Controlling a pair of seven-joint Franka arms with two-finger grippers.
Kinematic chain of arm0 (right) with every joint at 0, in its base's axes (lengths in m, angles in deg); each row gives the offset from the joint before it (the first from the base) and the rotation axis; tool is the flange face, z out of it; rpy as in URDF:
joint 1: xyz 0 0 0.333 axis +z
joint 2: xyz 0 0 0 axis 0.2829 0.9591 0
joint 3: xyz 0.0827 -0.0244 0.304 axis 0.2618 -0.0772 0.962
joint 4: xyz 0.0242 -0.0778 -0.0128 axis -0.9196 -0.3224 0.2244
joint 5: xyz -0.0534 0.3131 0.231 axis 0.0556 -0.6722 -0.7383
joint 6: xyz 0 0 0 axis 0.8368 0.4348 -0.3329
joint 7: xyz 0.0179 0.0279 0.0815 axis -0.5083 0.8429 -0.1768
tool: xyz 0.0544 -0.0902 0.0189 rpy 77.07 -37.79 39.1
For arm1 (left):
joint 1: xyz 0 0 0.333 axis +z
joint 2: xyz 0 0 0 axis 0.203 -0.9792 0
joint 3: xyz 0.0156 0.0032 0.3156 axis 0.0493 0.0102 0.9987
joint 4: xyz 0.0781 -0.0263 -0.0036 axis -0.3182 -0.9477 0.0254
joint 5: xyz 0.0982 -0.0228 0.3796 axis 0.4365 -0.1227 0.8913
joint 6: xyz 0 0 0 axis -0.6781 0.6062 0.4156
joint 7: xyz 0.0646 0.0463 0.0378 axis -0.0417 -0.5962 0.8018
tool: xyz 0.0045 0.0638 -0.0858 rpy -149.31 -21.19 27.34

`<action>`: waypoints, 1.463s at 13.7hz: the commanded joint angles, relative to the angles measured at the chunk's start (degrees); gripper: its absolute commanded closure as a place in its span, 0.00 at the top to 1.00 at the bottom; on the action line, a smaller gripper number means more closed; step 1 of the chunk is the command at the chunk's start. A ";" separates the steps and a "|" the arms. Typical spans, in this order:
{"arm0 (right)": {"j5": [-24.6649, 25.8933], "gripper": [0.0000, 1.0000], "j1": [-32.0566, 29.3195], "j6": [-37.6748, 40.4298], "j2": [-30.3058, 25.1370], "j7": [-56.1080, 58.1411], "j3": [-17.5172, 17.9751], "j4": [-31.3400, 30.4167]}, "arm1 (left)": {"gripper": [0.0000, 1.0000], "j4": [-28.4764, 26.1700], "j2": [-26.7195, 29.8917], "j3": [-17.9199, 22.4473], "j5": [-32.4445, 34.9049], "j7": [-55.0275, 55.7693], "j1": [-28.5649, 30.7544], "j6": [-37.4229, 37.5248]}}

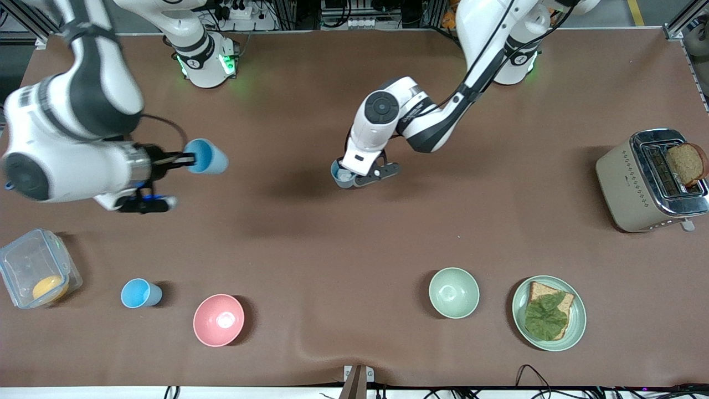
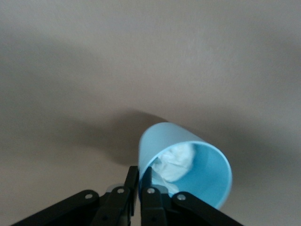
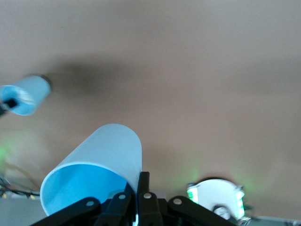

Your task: Stack blue cups with both arms

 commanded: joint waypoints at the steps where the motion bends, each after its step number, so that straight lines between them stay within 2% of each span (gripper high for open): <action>1: -0.68 0.00 7.51 -1.44 -1.07 -10.55 -0.49 0.47 | 0.52 3.42 -2.25 2.86 1.14 1.06 -2.87 1.07; 2: -1.37 0.00 9.00 -2.33 -1.07 -12.75 -0.58 0.38 | 0.88 3.43 -1.99 4.18 1.14 1.15 -3.84 1.15; 3: -1.47 0.00 9.98 -3.20 -1.07 -13.55 -0.58 0.29 | 1.00 3.43 -1.47 4.72 1.22 1.15 -3.76 1.24; 5: -1.56 0.00 11.47 -4.61 -1.33 -13.73 -0.49 0.12 | 1.00 3.42 2.30 5.16 1.22 1.24 -2.28 3.16; 9: -1.73 0.00 19.11 -13.47 -1.25 -17.50 -0.75 -1.98 | 1.00 4.39 14.77 5.25 1.22 0.45 3.17 15.54; 11: -1.56 0.00 22.27 -16.73 -0.20 -17.95 -0.75 -2.08 | 1.00 4.39 19.87 5.34 1.14 0.45 3.88 19.77; 15: -0.42 0.00 27.37 -21.14 4.72 -17.60 -0.75 -2.34 | 1.00 4.30 27.61 5.43 1.22 -1.21 11.77 29.17; 17: 4.75 0.00 30.72 -22.19 6.30 -19.35 -0.93 -3.30 | 1.00 4.30 30.78 5.25 1.22 -7.77 17.48 31.38; 20: 6.52 0.00 31.61 -25.61 8.15 -21.03 -0.93 -3.66 | 1.00 4.39 34.56 5.34 1.14 -24.64 25.22 36.38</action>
